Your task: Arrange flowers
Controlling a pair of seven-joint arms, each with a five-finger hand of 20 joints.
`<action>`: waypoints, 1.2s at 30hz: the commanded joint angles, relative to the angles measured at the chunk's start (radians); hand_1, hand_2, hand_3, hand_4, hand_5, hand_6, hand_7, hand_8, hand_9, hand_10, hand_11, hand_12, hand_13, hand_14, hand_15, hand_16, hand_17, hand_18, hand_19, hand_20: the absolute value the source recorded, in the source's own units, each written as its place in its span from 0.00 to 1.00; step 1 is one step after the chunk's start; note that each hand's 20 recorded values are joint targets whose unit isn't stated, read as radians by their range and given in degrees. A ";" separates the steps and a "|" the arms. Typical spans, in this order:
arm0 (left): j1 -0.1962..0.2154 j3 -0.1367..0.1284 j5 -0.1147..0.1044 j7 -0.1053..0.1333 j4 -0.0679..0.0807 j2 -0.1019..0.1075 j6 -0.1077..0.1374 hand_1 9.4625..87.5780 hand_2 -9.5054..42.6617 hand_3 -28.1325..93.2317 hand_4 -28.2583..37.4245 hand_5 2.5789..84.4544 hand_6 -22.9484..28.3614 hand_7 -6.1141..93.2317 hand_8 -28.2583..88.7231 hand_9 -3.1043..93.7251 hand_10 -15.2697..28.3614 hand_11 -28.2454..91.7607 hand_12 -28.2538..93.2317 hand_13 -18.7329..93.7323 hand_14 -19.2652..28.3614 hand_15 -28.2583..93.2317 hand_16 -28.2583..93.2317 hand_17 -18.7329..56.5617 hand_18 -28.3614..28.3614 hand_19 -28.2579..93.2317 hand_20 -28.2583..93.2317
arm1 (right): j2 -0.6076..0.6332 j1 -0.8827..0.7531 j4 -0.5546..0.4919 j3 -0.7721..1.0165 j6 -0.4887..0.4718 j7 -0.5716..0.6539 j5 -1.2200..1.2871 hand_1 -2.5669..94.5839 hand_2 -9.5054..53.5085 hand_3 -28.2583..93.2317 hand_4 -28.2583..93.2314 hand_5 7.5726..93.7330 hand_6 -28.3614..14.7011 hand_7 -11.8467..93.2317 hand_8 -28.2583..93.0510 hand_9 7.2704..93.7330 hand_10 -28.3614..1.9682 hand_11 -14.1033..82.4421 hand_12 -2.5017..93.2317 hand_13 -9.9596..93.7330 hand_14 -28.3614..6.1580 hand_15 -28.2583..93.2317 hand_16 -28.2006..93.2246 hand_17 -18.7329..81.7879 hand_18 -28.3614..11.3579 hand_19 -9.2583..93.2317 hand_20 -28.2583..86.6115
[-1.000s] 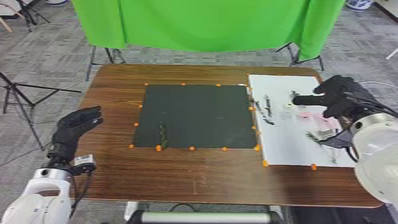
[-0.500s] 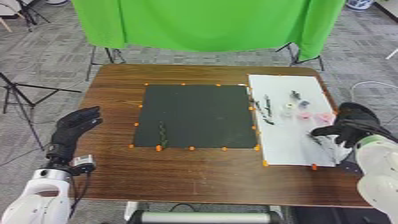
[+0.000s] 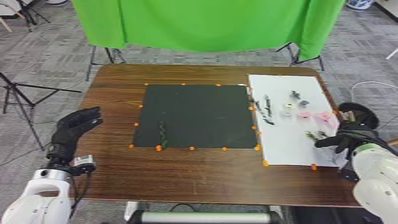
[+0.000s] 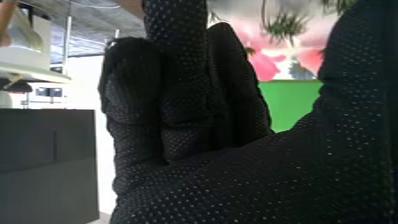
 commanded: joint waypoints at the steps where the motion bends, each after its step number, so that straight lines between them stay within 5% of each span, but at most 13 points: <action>1: 0.009 -0.001 -0.001 -0.008 -0.005 -0.009 -0.002 0.40 0.00 0.75 0.22 0.55 0.46 0.28 0.17 0.48 0.61 0.43 0.35 0.51 0.74 0.46 0.24 0.39 0.74 0.40 0.44 | -0.010 -0.009 0.026 -0.026 0.069 0.005 -0.005 0.46 0.00 0.72 0.05 0.67 0.52 0.20 0.18 0.84 0.39 0.28 0.20 0.97 0.63 0.50 0.45 0.84 0.52 0.82 0.52; 6: 0.007 -0.001 0.000 -0.009 -0.004 -0.011 -0.002 0.40 0.00 0.75 0.22 0.55 0.46 0.28 0.17 0.48 0.62 0.43 0.35 0.51 0.74 0.46 0.24 0.39 0.74 0.40 0.44 | -0.010 -0.008 0.038 -0.041 0.172 -0.006 0.031 0.52 0.00 0.73 0.05 0.73 0.56 0.24 0.17 0.93 0.46 0.34 0.23 1.00 0.69 0.52 0.46 0.88 0.55 0.82 0.54; 11: 0.005 0.000 0.000 -0.015 -0.006 -0.010 -0.007 0.40 0.00 0.75 0.21 0.55 0.46 0.28 0.17 0.48 0.61 0.43 0.35 0.51 0.74 0.46 0.24 0.39 0.74 0.40 0.44 | -0.010 -0.015 0.044 -0.041 0.261 -0.018 0.060 0.65 0.00 0.64 0.11 0.84 0.55 0.25 0.33 0.99 0.53 0.39 0.26 1.00 0.72 0.62 0.40 0.92 0.55 0.84 0.58; 27: 0.006 -0.004 -0.003 -0.016 -0.006 0.000 -0.010 0.39 0.00 0.75 0.22 0.55 0.46 0.28 0.17 0.48 0.62 0.43 0.35 0.51 0.74 0.46 0.24 0.38 0.74 0.40 0.44 | -0.001 0.023 -0.066 0.007 0.289 -0.045 0.196 0.68 0.00 0.67 0.13 0.89 0.54 0.27 0.36 1.00 0.54 0.46 0.22 1.00 0.74 0.67 0.38 0.95 0.57 0.86 0.58; 36: 0.014 -0.021 0.001 -0.024 -0.013 0.012 -0.014 0.39 0.00 0.75 0.22 0.55 0.46 0.28 0.17 0.48 0.61 0.43 0.35 0.50 0.74 0.46 0.24 0.38 0.74 0.40 0.43 | 0.008 0.299 -0.108 -0.214 0.279 -0.086 0.241 0.68 0.00 0.67 0.14 0.89 0.54 0.27 0.36 1.00 0.54 0.46 0.22 1.00 0.74 0.67 0.37 0.95 0.57 0.86 0.58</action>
